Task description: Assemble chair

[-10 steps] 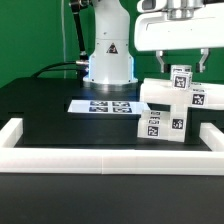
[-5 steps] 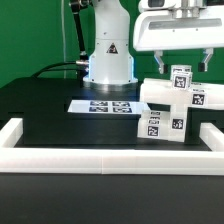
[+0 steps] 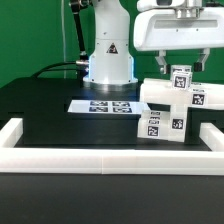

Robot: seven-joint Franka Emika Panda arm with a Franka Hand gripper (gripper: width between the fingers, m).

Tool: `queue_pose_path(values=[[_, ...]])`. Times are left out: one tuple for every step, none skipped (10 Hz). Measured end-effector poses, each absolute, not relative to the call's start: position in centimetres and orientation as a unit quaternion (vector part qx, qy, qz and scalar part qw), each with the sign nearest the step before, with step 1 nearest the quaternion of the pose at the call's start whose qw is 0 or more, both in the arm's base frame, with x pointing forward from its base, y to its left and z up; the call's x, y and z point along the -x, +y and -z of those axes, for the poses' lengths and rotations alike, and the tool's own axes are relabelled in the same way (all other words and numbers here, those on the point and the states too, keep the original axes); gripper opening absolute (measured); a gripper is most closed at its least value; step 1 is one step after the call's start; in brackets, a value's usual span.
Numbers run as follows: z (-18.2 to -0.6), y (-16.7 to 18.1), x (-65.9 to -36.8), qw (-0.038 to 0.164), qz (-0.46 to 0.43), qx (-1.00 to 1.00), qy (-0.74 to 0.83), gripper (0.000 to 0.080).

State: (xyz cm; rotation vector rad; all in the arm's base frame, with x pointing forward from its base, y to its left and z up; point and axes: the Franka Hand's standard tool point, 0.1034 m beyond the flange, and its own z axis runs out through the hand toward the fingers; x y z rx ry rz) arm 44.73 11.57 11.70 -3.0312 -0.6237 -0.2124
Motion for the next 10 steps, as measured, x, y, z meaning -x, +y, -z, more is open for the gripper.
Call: queue_pose_path(values=[[-11.71,11.52,-44.75,0.017,0.069,0.972,-0.226,0.0649],[-11.70,11.47,-44.76,0.017,0.069,0.971,-0.228,0.0640],[-11.69,11.47,-44.75,0.017,0.069,0.971,-0.227,0.0640],[-11.68,11.46,-44.75,0.017,0.069,0.971,-0.227,0.0484],[-11.68,11.46,-44.75,0.017,0.069,0.971,-0.227,0.0301],[-11.68,11.46,-44.75,0.016,0.069,0.971,-0.227,0.0287],[-11.68,11.46,-44.75,0.017,0.068,0.972,-0.224,0.0287],[-11.68,11.46,-44.75,0.017,0.068,0.974,-0.214,0.0287],[-11.67,11.45,-44.74,0.019,0.068,0.977,-0.200,0.0287],[-11.66,11.45,-44.74,0.021,0.067,0.985,-0.159,0.0287]])
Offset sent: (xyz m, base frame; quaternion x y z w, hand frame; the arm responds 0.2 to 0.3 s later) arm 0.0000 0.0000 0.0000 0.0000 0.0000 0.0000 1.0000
